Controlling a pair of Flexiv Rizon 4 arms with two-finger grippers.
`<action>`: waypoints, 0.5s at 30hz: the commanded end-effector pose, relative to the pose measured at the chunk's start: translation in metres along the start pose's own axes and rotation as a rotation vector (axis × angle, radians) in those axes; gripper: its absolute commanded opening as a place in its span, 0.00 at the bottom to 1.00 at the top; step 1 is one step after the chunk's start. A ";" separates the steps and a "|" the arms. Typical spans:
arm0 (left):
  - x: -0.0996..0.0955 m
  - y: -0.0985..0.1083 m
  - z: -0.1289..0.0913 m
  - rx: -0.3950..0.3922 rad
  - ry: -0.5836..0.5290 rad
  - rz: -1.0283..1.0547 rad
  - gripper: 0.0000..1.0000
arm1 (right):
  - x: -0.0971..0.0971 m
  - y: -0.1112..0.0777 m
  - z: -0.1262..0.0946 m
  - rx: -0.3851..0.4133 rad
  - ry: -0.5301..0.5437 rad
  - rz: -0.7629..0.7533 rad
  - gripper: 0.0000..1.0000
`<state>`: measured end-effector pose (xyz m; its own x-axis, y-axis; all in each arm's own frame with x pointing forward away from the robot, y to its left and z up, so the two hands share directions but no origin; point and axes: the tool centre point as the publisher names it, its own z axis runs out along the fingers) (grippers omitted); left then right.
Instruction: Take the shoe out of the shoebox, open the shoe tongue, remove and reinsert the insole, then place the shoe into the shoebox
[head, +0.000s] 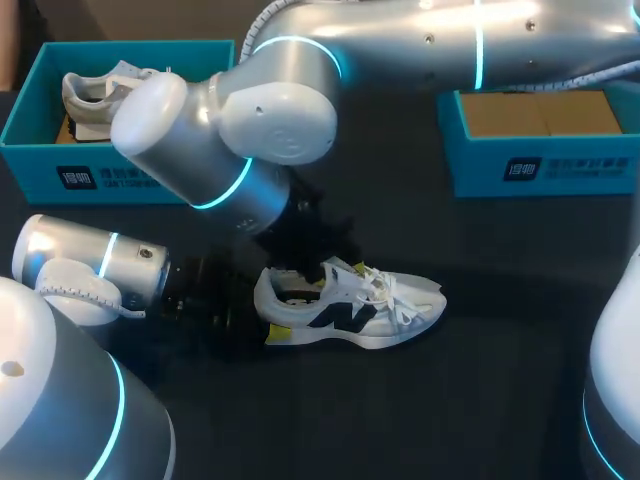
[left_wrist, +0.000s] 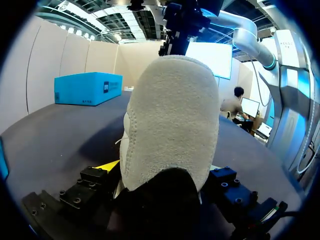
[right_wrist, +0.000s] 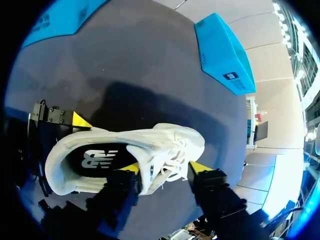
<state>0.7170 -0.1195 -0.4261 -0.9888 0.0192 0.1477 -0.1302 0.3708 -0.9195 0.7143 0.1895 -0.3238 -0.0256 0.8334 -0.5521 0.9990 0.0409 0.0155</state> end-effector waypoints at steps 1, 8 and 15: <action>-0.002 0.002 0.002 -0.002 0.000 -0.001 0.00 | -0.006 -0.007 0.001 -0.009 0.009 0.261 0.34; -0.002 0.002 0.002 -0.002 0.000 -0.001 0.00 | -0.013 -0.008 0.005 -0.017 0.043 0.266 0.08; -0.002 0.002 0.002 -0.002 0.000 -0.001 0.00 | -0.017 -0.005 0.008 -0.056 0.131 0.232 0.00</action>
<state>0.7171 -0.1195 -0.4260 -0.9888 0.0191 0.1478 -0.1303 0.3708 -0.9195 0.7178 0.1841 -0.3218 -0.0137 0.8704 -0.4922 0.9967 0.0512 0.0628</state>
